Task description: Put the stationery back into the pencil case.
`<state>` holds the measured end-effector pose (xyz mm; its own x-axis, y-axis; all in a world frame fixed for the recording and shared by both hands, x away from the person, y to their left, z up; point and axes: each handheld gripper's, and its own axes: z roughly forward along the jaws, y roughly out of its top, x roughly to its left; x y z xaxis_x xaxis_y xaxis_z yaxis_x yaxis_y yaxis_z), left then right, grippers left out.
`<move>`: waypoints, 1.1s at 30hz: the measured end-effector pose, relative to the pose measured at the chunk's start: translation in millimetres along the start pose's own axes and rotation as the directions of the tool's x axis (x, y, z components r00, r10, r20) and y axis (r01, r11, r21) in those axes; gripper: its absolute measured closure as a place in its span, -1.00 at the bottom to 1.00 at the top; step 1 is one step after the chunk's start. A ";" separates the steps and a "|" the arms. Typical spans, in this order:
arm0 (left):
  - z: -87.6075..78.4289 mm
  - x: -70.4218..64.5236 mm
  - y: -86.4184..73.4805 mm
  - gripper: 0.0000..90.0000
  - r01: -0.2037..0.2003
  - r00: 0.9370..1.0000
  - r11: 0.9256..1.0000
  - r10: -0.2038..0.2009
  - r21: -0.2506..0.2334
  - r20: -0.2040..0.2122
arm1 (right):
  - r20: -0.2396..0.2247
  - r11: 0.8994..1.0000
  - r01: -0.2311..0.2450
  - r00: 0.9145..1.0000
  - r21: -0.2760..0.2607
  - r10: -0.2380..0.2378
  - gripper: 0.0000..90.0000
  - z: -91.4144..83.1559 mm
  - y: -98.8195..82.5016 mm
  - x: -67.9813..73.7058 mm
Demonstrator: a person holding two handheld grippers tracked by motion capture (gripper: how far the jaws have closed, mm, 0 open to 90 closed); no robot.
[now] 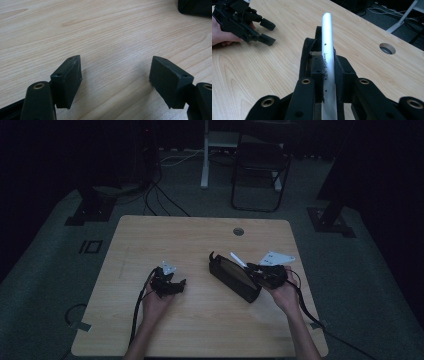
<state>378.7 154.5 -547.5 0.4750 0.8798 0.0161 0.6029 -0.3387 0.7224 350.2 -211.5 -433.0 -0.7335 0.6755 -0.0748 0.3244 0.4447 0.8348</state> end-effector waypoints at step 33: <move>0.0 0.0 0.0 -0.41 0.000 1.000 1.000 0.000 0.000 0.000 | -0.009 0.996 -0.016 1.000 0.090 0.017 0.75 40.1 -11.2 0.7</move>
<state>378.7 154.5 -547.5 0.4751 0.8798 0.0166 0.6025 -0.3389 0.7226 369.9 -192.4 -464.3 -0.7331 0.6778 -0.0554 0.3889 0.4847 0.7835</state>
